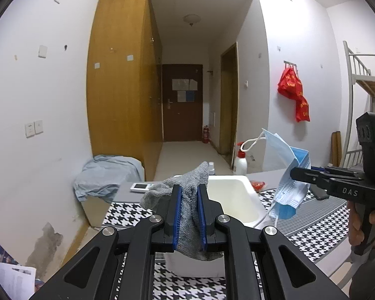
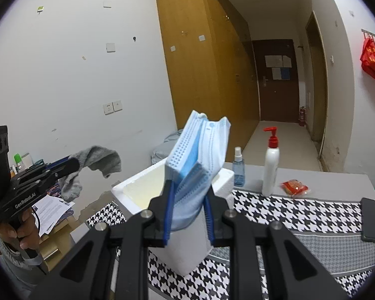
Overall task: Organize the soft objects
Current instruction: 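Carry the mask in the right gripper and sock in the left toward the foam box, then open the right gripper over the foam box to drop the mask, then move the left gripper holding the sock over the foam box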
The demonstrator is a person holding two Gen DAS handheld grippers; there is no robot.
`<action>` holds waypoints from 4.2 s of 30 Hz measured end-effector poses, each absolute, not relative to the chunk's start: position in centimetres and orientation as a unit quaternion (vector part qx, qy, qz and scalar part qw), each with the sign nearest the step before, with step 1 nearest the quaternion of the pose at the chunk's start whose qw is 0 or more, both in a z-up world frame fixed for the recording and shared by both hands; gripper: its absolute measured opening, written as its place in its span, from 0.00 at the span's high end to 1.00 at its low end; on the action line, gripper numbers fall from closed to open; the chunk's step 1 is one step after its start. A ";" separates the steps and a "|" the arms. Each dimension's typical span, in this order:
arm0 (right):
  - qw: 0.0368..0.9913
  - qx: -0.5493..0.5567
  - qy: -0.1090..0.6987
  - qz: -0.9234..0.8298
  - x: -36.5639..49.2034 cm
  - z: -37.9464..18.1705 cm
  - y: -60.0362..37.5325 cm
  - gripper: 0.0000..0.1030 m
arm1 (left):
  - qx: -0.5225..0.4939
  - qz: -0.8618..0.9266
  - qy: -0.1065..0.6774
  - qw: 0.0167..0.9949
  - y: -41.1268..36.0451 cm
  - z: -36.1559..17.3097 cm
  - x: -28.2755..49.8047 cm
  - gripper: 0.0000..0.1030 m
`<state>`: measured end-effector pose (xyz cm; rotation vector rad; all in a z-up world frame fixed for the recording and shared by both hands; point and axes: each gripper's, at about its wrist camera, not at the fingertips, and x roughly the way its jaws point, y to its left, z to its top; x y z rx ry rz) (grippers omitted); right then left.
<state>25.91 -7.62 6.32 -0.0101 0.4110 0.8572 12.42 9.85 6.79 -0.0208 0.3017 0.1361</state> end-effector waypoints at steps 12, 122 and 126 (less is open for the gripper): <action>0.877 -0.016 0.215 0.429 27.4 5.9 -3.6 0.74 | -0.027 0.108 0.160 0.981 12.9 5.4 12.5 0.87; 0.929 -0.009 0.239 0.281 29.4 2.9 -12.9 0.01 | 0.001 0.016 0.227 0.974 6.7 4.0 24.4 0.87; 0.931 -0.004 0.246 0.271 29.5 2.5 -13.4 0.01 | 0.000 0.017 0.232 0.972 6.7 3.7 24.9 0.87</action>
